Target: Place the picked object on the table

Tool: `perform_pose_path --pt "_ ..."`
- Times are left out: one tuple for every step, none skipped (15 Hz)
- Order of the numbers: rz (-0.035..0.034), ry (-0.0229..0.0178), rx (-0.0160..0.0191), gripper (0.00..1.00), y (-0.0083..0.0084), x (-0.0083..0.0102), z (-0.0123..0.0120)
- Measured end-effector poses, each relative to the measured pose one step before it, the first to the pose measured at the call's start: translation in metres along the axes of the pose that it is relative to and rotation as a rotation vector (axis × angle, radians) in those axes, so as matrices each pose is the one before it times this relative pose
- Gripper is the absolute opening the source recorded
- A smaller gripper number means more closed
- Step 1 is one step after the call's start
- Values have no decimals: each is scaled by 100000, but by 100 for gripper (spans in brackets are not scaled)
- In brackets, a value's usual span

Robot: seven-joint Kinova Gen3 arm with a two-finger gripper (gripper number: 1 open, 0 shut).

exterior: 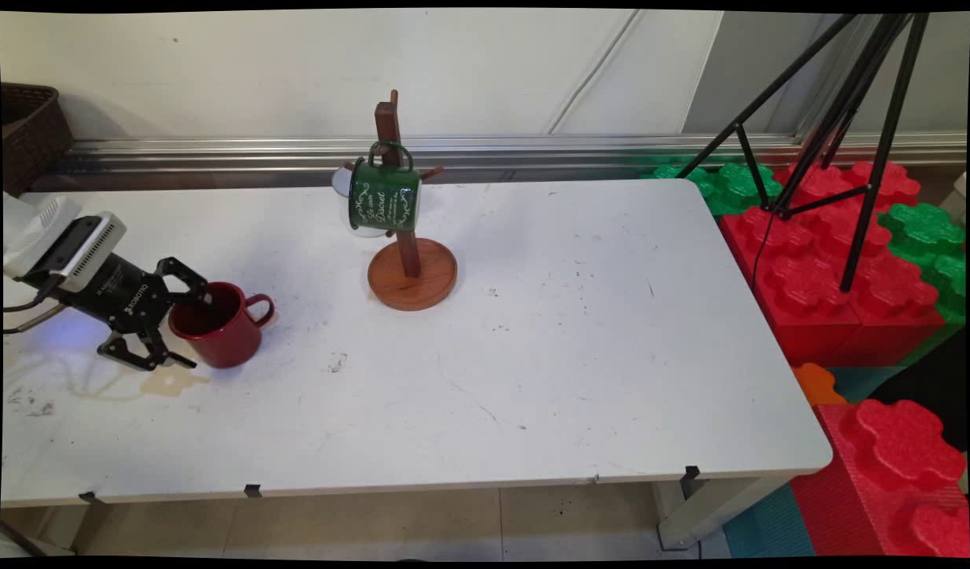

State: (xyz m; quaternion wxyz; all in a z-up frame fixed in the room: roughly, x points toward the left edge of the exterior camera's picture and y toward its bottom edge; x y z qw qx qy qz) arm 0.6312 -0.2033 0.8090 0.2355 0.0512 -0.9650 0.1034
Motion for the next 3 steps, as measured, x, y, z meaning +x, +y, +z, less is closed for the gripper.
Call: perform_pose_path --pt "153 159 -45 100 -38 112 65" --pt "39 109 -3 100 -16 60 30" --pt "50 163 24 100 8 76 25"
